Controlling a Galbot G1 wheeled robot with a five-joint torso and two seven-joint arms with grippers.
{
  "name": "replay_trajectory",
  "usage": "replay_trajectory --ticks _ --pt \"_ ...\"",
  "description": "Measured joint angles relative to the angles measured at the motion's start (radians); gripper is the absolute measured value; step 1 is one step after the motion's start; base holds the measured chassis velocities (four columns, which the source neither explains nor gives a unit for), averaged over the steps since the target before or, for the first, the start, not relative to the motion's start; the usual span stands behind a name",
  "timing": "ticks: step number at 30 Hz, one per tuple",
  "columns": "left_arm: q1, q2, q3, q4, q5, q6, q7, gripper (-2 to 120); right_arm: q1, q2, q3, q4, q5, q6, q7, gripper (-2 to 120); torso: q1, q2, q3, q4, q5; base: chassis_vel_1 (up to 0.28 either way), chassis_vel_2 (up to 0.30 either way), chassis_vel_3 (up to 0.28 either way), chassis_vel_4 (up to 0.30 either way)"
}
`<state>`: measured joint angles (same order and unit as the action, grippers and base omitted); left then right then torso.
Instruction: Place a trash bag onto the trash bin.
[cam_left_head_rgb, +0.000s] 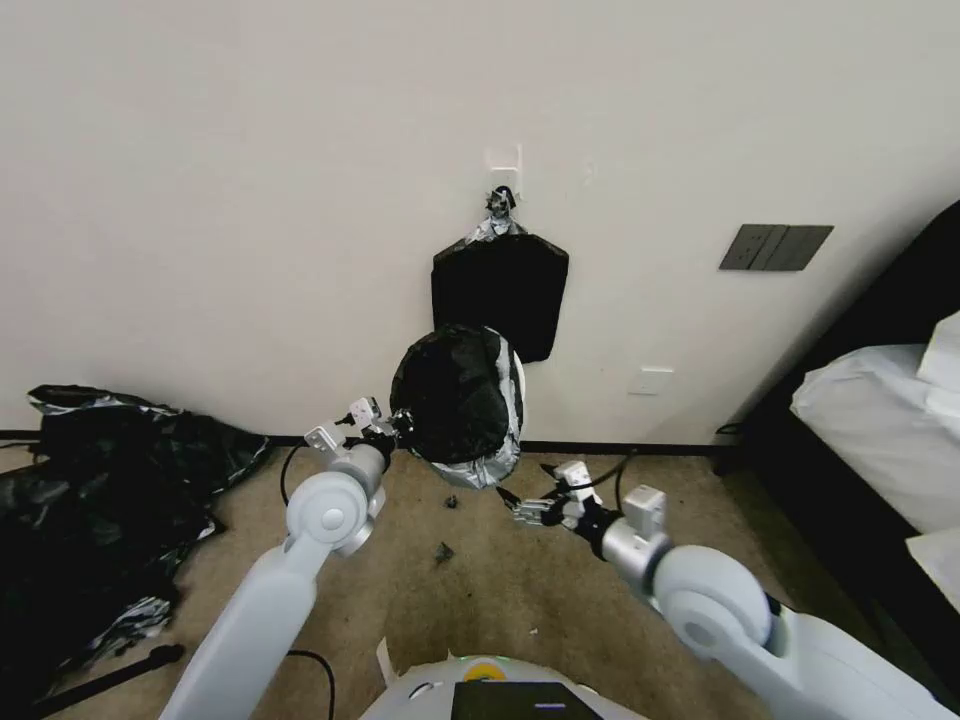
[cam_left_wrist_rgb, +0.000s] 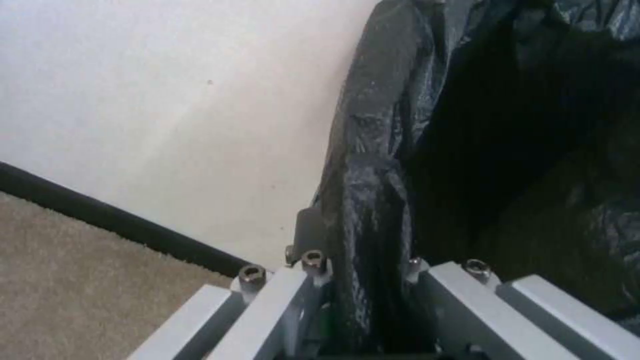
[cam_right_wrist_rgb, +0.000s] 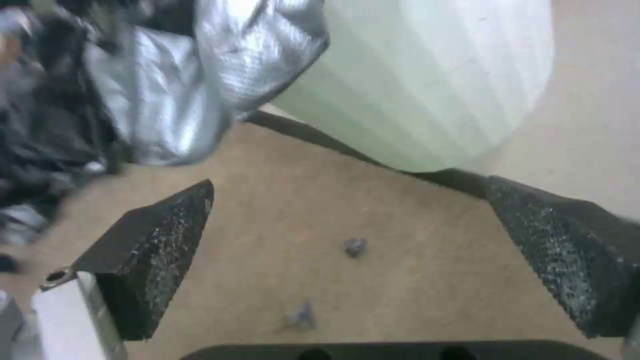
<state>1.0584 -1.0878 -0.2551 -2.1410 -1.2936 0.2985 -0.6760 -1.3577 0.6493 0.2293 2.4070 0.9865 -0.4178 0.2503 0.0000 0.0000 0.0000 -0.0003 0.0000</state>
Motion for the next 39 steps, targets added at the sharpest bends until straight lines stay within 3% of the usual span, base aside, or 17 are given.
replay_trajectory --ticks 1,5,10,15,18,29,30,37,39 --pt "-0.001 0.000 0.000 0.003 -0.002 -0.001 0.000 1 -0.024 0.000 0.053 0.008 0.083 0.004 -0.007 100 0.000 0.000 0.000 0.0000 -0.0001 0.000 0.000 0.000 0.000" --pt "-0.003 -0.002 0.003 0.002 -0.014 -0.002 0.000 1 -0.025 0.007 0.095 0.011 0.210 0.017 -0.023 100 0.000 0.000 0.000 0.0004 -0.0001 0.000 0.000 0.000 0.000" --pt "-0.006 -0.001 0.003 -0.012 -0.050 -0.003 -0.007 1 0.025 0.057 0.078 -0.022 0.365 0.033 -0.020 100 0.000 0.000 0.000 0.0005 0.0001 0.000 0.000 0.000 0.000" --pt "-0.005 0.000 0.003 -0.015 -0.061 -0.003 -0.010 1 0.037 0.089 0.050 -0.034 0.380 0.060 -0.019 93 0.000 0.000 0.000 0.0003 0.0000 0.000 0.000 0.000 0.000" --pt "-0.007 0.000 0.001 -0.016 -0.075 -0.003 -0.015 1 0.028 0.100 0.031 -0.038 0.343 0.068 -0.020 79 0.000 0.000 0.000 0.0004 0.0000 0.000 0.000 0.000 0.000" --pt "-0.017 -0.002 -0.010 -0.010 -0.117 -0.003 -0.023 1 0.013 0.110 0.015 -0.039 0.270 0.092 -0.024 44 0.000 0.000 0.000 0.0003 -0.0001 0.000 0.000 0.000 0.000" --pt "-0.016 -0.003 -0.012 -0.010 -0.124 -0.001 -0.023 1 0.015 0.110 0.017 -0.042 0.262 0.099 -0.024 36 0.000 0.000 0.000 0.0003 0.0000 0.000 0.000 0.000 0.000" --pt "-0.011 -0.004 -0.020 -0.008 -0.136 0.001 -0.022 1 0.017 0.105 0.034 -0.048 0.254 0.106 -0.021 16 0.000 0.000 0.000 0.0003 0.0000 0.000 0.000 0.000 0.000" --pt "-0.008 -0.004 -0.027 -0.008 -0.143 0.003 -0.022 1 0.017 0.103 0.047 -0.054 0.253 0.107 -0.022 4 0.000 0.000 0.000 0.0003 0.0000 0.000 0.000 0.000 0.000"
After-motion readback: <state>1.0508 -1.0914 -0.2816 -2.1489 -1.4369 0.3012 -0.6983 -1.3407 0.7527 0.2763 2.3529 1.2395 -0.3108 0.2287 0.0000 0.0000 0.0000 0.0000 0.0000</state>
